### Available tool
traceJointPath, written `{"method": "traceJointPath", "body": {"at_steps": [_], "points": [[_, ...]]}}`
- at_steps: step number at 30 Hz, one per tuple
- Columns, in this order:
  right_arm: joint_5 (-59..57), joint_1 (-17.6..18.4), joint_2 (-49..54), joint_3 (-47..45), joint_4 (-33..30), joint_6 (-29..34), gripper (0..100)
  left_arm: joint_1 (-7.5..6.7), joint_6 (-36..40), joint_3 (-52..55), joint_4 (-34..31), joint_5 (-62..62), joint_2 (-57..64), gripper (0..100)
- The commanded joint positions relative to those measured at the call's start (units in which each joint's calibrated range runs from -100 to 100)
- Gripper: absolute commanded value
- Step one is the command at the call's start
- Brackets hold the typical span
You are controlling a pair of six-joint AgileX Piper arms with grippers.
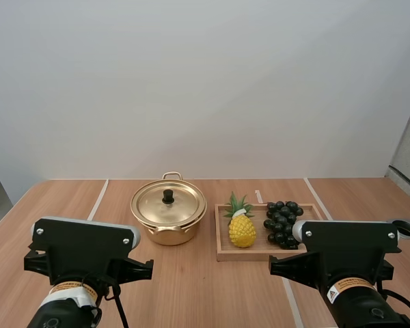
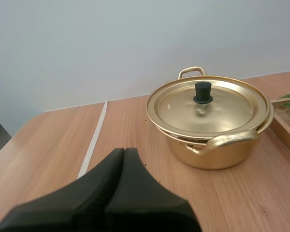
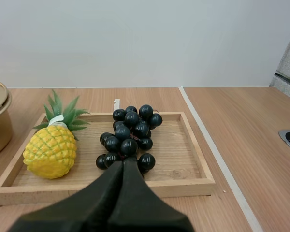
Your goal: Open the pot, put the pineapple inside, and close it
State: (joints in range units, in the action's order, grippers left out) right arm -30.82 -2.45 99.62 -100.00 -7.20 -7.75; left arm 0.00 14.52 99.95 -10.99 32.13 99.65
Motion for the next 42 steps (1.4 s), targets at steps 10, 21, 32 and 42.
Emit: {"method": "traceJointPath", "body": {"at_steps": [10, 21, 32, 42], "points": [[0.9, 0.1, 0.4, 0.0, -1.7, 0.0, 0, 0.04, 0.5, 0.1, -1.4, -1.0, 0.3, 0], [8.0, 0.1, 0.4, 0.0, -1.7, 0.0, 0, 0.04, 0.5, -2.2, -1.7, -8.7, 0.3, 0], [17.5, 0.1, 0.4, 0.0, -9.3, 0.0, 0, 0.04, 0.7, -13.1, -0.5, -9.7, 0.3, 0], [12.1, 0.1, 0.4, 8.0, -13.3, 0.0, 0, 0.04, 0.7, -18.0, 0.8, -16.1, 0.3, 18]]}}
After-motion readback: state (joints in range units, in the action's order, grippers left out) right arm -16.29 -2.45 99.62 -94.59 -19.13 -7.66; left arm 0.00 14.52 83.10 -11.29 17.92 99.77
